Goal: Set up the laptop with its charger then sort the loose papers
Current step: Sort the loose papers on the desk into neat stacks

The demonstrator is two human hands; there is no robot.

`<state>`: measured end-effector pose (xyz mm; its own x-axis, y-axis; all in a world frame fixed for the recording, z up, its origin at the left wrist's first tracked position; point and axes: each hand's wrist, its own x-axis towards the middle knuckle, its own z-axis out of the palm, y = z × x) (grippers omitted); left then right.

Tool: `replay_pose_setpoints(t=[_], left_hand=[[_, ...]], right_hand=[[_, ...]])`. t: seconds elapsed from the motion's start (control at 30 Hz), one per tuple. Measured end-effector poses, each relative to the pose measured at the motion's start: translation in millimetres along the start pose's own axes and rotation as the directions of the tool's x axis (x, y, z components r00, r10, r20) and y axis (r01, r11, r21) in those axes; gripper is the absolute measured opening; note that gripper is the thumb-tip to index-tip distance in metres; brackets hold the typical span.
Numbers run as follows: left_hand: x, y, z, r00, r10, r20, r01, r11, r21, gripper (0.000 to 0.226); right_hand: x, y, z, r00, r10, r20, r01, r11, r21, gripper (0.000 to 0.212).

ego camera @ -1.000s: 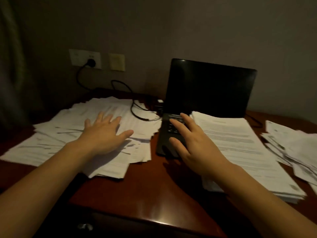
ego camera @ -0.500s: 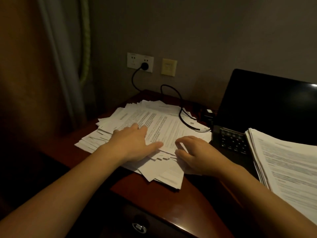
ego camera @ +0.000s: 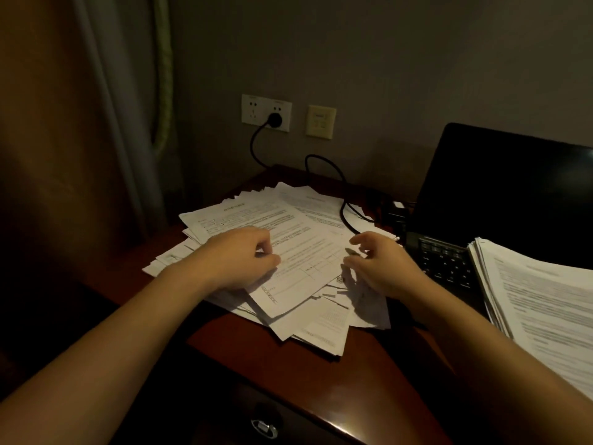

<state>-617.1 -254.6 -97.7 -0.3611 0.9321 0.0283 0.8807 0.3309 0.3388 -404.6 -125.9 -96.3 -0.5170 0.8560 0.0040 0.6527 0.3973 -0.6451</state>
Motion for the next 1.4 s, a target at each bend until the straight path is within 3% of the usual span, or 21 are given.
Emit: replay_pose_setpoints(t=[0.07, 0.13, 0.23, 0.37, 0.5, 0.6, 0.7, 0.87, 0.97, 1.1, 1.2, 1.4], left_hand=[[0, 4, -2, 1.000, -0.003, -0.013, 0.003, 0.999, 0.041, 0.028], [0, 13, 0, 0.999, 0.024, 0.038, -0.029, 0.992, 0.122, 0.053], [-3, 27, 8, 0.991, 0.076, 0.113, -0.090, 0.988, 0.123, 0.078], [-5, 32, 11, 0.990, 0.049, 0.133, -0.055, 0.998, 0.043, 0.066], [-24, 24, 14, 0.990, -0.006, 0.142, 0.005, 1.000, 0.011, 0.060], [-45, 18, 27, 0.985, 0.020, 0.171, -0.022, 1.000, 0.012, 0.060], [-52, 19, 39, 0.981, 0.092, 0.172, -0.104, 0.993, 0.060, 0.063], [-48, 20, 31, 0.958, 0.245, 0.148, -0.245, 0.969, -0.018, 0.062], [-50, 25, 20, 0.963, 0.258, 0.074, -0.260, 0.966, 0.018, 0.072], [-60, 28, 24, 0.962, 0.252, 0.109, -0.253, 0.967, 0.000, 0.083], [-60, 23, 31, 0.955, 0.296, 0.033, -0.292, 0.951, -0.106, 0.075], [-60, 9, 38, 0.969, 0.226, -0.095, -0.244, 0.864, -0.440, 0.056]], right_hand=[[12, -3, 1, 0.997, 0.076, 0.002, -0.076, 0.989, 0.124, 0.064], [24, -7, 0, 0.981, 0.191, 0.028, -0.190, 0.934, 0.304, 0.076], [31, -12, -3, 0.948, 0.276, 0.159, -0.318, 0.832, 0.454, 0.080], [15, -23, -1, 0.918, 0.180, 0.354, -0.341, 0.816, 0.467, 0.076], [-16, -29, -2, 0.874, 0.051, 0.483, -0.274, 0.872, 0.405, 0.083], [-41, -29, -7, 0.845, 0.015, 0.534, -0.220, 0.921, 0.322, 0.076], [-52, -22, -10, 0.872, 0.006, 0.490, -0.175, 0.938, 0.299, 0.066], [-55, -11, -9, 0.892, -0.024, 0.451, -0.199, 0.875, 0.442, 0.072], [-56, -9, -4, 0.945, -0.001, 0.327, -0.175, 0.845, 0.506, 0.073], [-58, -8, 6, 0.975, 0.013, 0.222, -0.141, 0.810, 0.570, 0.075], [-59, -8, 17, 0.990, 0.004, 0.139, -0.082, 0.822, 0.563, 0.079], [-58, -5, 25, 0.996, -0.008, 0.085, -0.041, 0.825, 0.563, 0.084]])
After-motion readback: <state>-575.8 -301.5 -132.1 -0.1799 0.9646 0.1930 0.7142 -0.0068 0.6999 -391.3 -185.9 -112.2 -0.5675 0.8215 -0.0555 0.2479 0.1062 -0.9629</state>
